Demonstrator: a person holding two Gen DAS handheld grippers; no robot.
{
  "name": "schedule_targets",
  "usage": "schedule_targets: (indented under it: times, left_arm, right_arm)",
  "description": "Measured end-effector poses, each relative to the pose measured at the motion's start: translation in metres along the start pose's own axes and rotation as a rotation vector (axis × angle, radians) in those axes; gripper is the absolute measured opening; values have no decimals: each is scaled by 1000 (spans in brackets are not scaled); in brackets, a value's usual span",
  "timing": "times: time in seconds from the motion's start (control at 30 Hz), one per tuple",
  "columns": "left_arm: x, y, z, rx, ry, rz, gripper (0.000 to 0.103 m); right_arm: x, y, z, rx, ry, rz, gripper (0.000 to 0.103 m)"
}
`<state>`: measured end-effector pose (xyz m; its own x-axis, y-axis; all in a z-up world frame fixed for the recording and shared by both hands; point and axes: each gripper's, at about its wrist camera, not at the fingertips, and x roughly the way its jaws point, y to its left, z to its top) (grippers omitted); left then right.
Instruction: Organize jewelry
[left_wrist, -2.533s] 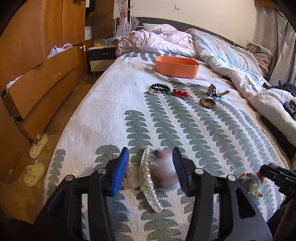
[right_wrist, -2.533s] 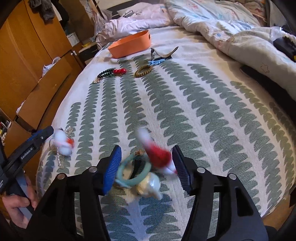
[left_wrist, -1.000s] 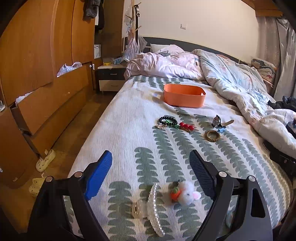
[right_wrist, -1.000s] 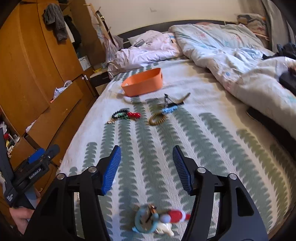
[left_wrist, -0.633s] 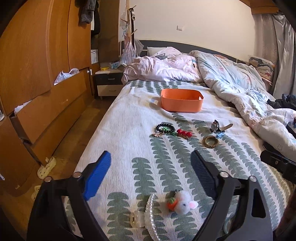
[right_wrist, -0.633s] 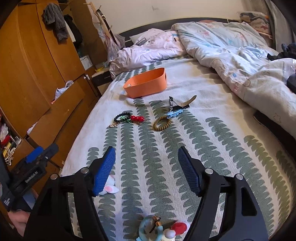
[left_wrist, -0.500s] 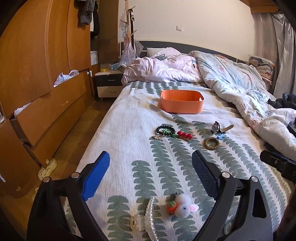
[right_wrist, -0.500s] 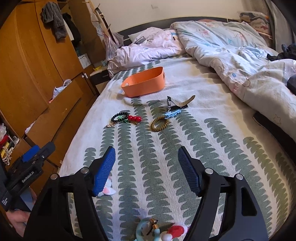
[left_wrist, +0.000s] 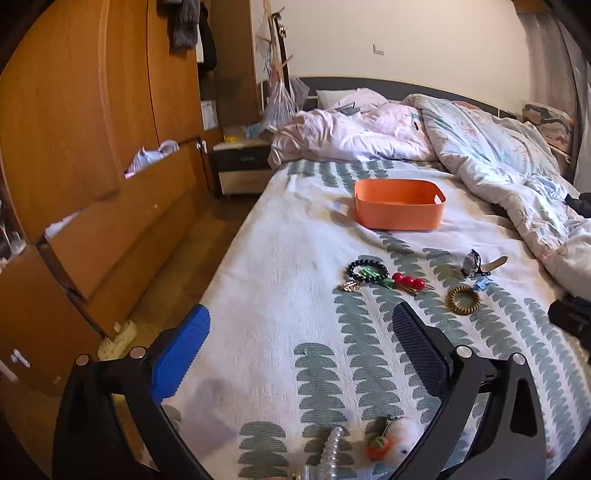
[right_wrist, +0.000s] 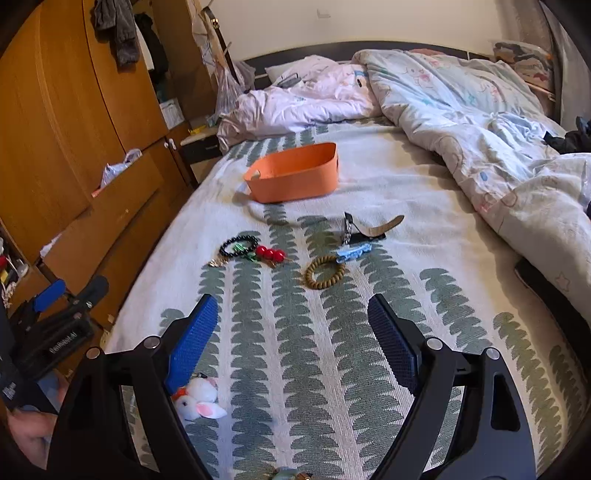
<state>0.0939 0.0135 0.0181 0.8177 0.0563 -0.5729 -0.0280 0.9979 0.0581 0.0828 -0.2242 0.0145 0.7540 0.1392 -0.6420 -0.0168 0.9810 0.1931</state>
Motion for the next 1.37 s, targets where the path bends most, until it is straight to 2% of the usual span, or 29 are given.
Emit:
schedule_targets:
  times: [0.23,0.37,0.53,0.7,1.0,1.37]
  left_arm:
    - [6,-17,19,63,-28,3,98]
    - [16,-28,28,88,-38,-4,98]
    - [37,-35,27,73,-3,-41,98]
    - [51,-38,17,83,40,-43,98]
    - [49,-41,15,93,36,-51,98]
    - [30,-42,15,77,14,-86,98]
  right_arm:
    - [17,-6,18,9,18,-37,85]
    - [36,-16,32,64,49,-50,85]
    - [54,-26,24,74,70,-81,85]
    - [63,-32,13,63,91,-104,85]
    - [61,-36,5,45,80,-135,85]
    - [42,-32,-3,38,58,-118,85]
